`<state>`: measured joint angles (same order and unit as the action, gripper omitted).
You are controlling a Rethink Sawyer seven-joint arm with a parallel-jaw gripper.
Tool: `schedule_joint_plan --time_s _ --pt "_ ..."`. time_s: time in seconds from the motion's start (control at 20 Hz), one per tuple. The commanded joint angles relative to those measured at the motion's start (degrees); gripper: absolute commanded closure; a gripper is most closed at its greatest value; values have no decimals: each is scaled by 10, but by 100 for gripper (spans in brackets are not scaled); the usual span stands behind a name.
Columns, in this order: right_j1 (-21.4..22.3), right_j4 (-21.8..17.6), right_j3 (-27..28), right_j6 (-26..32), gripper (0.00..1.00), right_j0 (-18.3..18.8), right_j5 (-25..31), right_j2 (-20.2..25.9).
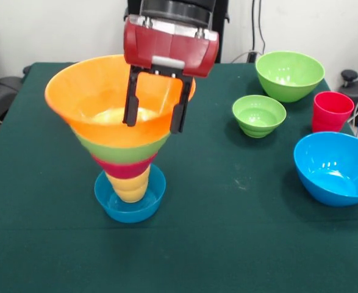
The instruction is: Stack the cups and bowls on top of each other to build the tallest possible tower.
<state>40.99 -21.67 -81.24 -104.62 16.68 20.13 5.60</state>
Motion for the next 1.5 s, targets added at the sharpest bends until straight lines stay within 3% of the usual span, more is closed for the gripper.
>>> schedule_joint_plan --time_s 0.05,1.35,1.5 --pt "2 -26 -31 77 0 6 85 56" --pt "4 -33 -30 77 0 10 85 61" --pt "8 -36 -43 53 0 6 64 50"
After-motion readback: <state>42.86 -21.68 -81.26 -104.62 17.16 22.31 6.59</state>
